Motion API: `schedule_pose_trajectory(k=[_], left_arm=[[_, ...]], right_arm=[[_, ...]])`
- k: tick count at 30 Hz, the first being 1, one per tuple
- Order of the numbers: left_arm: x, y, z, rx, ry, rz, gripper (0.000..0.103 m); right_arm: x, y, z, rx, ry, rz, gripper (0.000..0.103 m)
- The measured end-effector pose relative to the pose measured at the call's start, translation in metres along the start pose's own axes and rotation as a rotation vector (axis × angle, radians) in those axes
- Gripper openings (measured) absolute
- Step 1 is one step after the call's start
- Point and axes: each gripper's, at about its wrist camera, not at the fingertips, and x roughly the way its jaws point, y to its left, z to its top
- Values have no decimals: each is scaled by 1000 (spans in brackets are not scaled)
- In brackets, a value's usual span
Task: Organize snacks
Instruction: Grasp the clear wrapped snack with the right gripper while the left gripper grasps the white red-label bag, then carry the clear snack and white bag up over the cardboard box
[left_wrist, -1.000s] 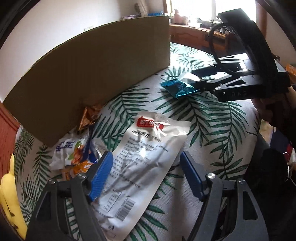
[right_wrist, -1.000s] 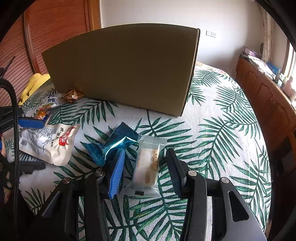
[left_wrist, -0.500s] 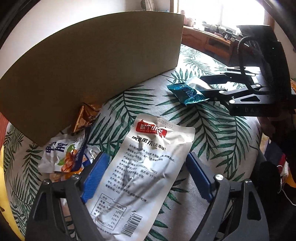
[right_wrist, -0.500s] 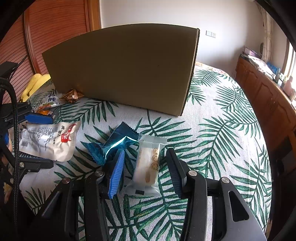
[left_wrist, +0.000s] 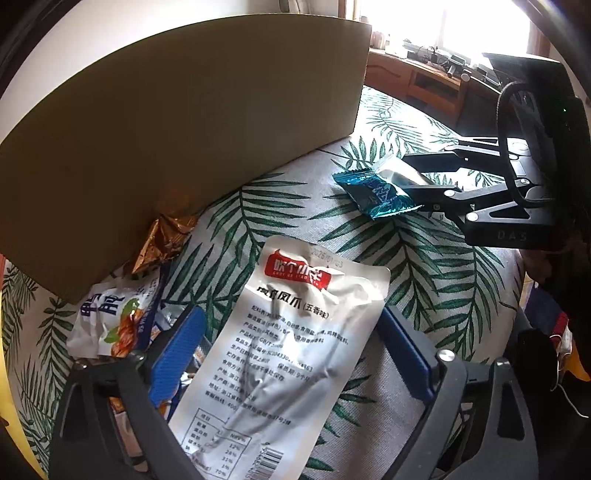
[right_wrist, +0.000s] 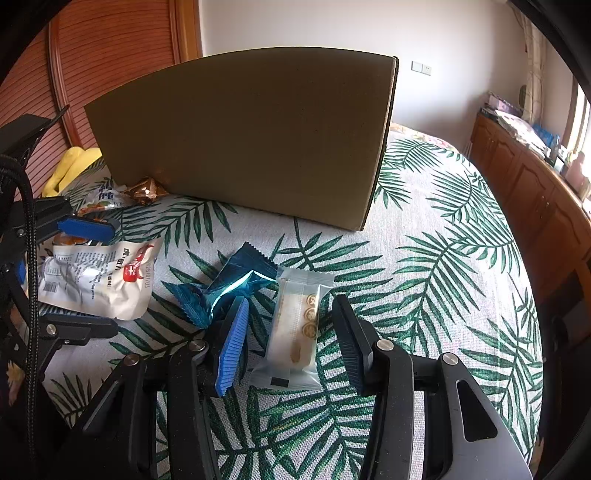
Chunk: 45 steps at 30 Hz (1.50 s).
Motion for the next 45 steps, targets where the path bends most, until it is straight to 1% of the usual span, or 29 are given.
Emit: schedule_pose_trajectory(k=[1, 2, 5, 8, 14, 18, 24, 30, 31, 32, 33, 34, 40, 45], left_arm=[[1, -1, 2, 3, 2, -4, 86], [-1, -1, 1, 7, 2, -7, 81], [-2, 0, 1, 13, 2, -11, 76], [-6, 1, 0, 11, -3, -11, 66], [-7, 5, 0, -13, -22, -1, 59], [-8, 8, -2, -53, -40, -5, 58], [-13, 8, -8, -78, -68, 13, 59], [-19, 10, -10, -110, -106, 22, 59], [-19, 10, -10, -113, -112, 21, 59], [-20, 10, -11, -117, -119, 22, 59], [-22, 9, -12, -121, -126, 22, 59], [-23, 9, -12, -126, -131, 19, 59], [-26, 11, -12, -140, -163, 7, 59], [-33, 11, -9, -143, -195, 7, 59]], right_arm=[[0, 0, 0, 1, 0, 1, 47], [0, 0, 0, 1, 0, 1, 47], [0, 0, 0, 1, 0, 1, 48], [0, 1, 1, 0, 0, 0, 48], [0, 1, 0, 1, 0, 0, 48], [0, 1, 0, 0, -1, 0, 48], [-1, 3, 0, -2, -2, -2, 48], [-3, 6, -1, -13, -1, -21, 47], [-4, 5, -1, -9, 0, -19, 44], [-4, 5, -2, -7, -1, -18, 36], [-5, 4, -2, -7, -3, -18, 30], [-6, 2, -2, -5, -5, -21, 20], [-13, -6, -9, 25, -22, -35, 19], [-23, -6, -9, 29, -48, -33, 19]])
